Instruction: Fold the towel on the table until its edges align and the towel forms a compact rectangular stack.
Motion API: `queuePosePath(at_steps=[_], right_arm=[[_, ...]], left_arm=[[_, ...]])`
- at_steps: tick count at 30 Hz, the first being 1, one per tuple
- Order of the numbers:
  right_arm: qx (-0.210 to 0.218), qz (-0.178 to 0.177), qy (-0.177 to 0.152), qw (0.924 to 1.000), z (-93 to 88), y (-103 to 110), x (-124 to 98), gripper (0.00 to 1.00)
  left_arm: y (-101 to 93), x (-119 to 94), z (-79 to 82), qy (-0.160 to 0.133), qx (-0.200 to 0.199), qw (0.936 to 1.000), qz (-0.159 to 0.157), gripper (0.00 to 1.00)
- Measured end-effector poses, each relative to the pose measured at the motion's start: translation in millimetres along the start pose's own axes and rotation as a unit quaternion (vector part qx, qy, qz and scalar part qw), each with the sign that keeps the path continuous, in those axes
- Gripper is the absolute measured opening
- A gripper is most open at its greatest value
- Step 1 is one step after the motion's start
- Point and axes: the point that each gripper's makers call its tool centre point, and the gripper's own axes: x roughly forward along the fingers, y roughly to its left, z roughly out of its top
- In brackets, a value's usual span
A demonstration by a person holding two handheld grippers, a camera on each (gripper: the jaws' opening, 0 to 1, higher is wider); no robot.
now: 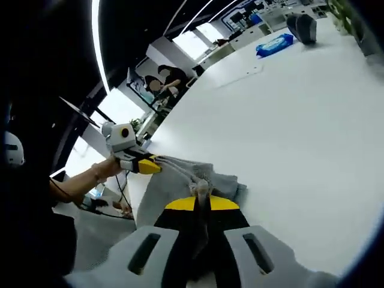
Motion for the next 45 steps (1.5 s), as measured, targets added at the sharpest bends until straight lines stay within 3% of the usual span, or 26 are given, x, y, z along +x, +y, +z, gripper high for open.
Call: queuePosePath(at_steps=[7,10,13,15,17,19,22,24,26,27,28,29,30,31,33,36,41,45], right_arm=[[-0.089,-0.056,-0.007,0.9944,-2.4,-13.3,9.3,0.05],[-0.211,-0.110,0.003,0.9712,1.5,-21.8,8.7,0.16],[-0.259,-0.128,0.011,0.9574,5.6,-20.2,3.4,0.21],[-0.292,-0.146,0.014,0.9451,10.0,-19.2,-3.5,0.19],[-0.308,-0.152,0.003,0.9390,14.9,-11.9,-12.9,0.18],[-0.322,-0.123,-0.009,0.9386,14.3,6.1,-19.1,0.22],[-0.338,-0.083,-0.001,0.9375,0.0,30.9,-23.2,0.25],[-0.346,-0.073,0.031,0.9349,-20.5,42.7,-23.6,0.24],[-0.349,-0.056,0.067,0.9330,-43.9,53.0,-21.5,0.27],[-0.353,-0.054,0.077,0.9308,-51.5,55.2,-20.5,0.28],[-0.371,-0.064,0.096,0.9215,-61.4,51.9,-19.9,0.28],[-0.377,-0.073,0.106,0.9171,-66.6,48.5,-19.6,0.26],[-0.378,-0.080,0.105,0.9161,-69.8,45.0,-18.0,0.25],[-0.370,-0.076,0.099,0.9205,-72.5,44.7,-14.5,0.25],[-0.348,-0.079,0.102,0.9284,-74.2,41.7,-11.2,0.25],[-0.356,-0.079,0.110,0.9244,-73.2,38.9,-7.2,0.25],[-0.342,-0.087,0.117,0.9282,-69.6,30.6,1.0,0.22],[-0.355,-0.097,0.116,0.9225,-55.4,23.7,8.0,0.21]], left_arm=[[9.3,0.7,-5.3,-0.007,0.039,0.9982,0.045,0.08],[13.7,-0.5,-1.4,-0.023,0.107,0.9911,0.076,0.13],[17.2,-6.9,2.8,-0.035,0.167,0.9782,0.119,0.21],[15.8,-14.0,7.9,-0.049,0.191,0.9700,0.142,0.21],[13.0,-22.1,11.6,-0.063,0.202,0.9648,0.156,0.21],[1.0,-30.0,10.4,-0.072,0.202,0.9662,0.144,0.21],[-40.2,-28.8,5.1,-0.082,0.199,0.9739,0.072,0.22],[-59.8,-25.8,-11.2,-0.048,0.236,0.9691,0.052,0.23],[-67.7,-23.6,-29.3,-0.011,0.269,0.9616,0.056,0.25],[-70.0,-22.6,-36.2,-0.002,0.268,0.9619,0.055,0.26],[-71.0,-21.7,-43.3,0.008,0.265,0.9629,0.053,0.27],[-66.8,-19.7,-55.1,0.028,0.262,0.9631,0.055,0.27],[-62.4,-18.4,-61.4,0.039,0.267,0.9609,0.062,0.27],[-58.7,-16.5,-65.6,0.045,0.282,0.9557,0.070,0.27],[-60.5,-13.8,-63.2,0.033,0.291,0.9536,0.071,0.27],[-55.0,-9.0,-65.6,0.040,0.294,0.9519,0.078,0.25],[-47.6,-5.3,-61.1,0.042,0.271,0.9577,0.087,0.22],[-33.6,-1.3,-48.0,0.039,0.270,0.9576,0.094,0.21]])
